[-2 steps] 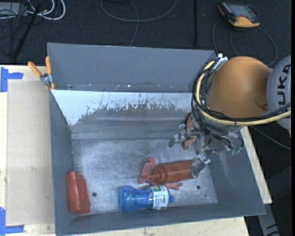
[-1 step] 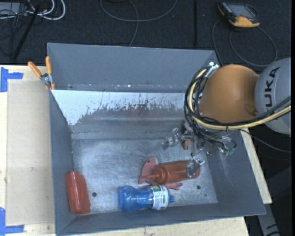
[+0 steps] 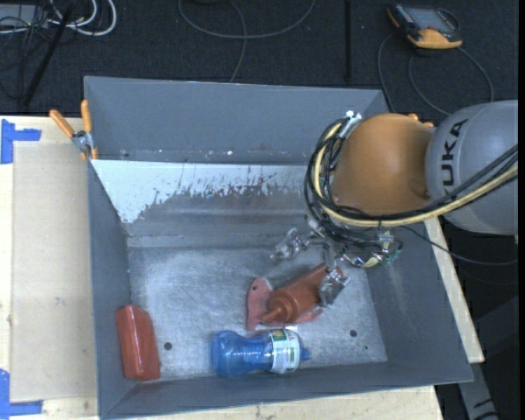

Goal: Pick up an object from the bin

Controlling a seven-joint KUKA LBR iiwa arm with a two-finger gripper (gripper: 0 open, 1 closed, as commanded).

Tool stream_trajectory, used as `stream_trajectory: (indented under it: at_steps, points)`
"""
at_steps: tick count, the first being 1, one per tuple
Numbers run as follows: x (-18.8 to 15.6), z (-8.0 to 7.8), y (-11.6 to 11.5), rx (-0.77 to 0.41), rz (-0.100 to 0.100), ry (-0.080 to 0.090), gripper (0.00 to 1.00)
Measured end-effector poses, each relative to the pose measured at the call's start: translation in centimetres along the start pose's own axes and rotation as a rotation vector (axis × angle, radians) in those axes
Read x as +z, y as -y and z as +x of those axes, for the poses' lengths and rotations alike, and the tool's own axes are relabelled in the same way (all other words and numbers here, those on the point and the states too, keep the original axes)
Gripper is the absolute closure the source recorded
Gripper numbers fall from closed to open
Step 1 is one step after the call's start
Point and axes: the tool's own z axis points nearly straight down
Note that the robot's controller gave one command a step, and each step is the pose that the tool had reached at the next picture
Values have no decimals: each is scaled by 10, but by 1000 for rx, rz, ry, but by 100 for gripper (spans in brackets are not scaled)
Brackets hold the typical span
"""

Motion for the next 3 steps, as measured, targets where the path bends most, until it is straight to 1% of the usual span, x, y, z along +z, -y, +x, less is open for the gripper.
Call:
stream_trajectory:
  at_steps: [1,2,3]
  points:
    - [31,-13,17,-160,2,4,0]
    - [58,9,-25,156,17,20,100]
    - [58,9,-25,154,17,20,100]
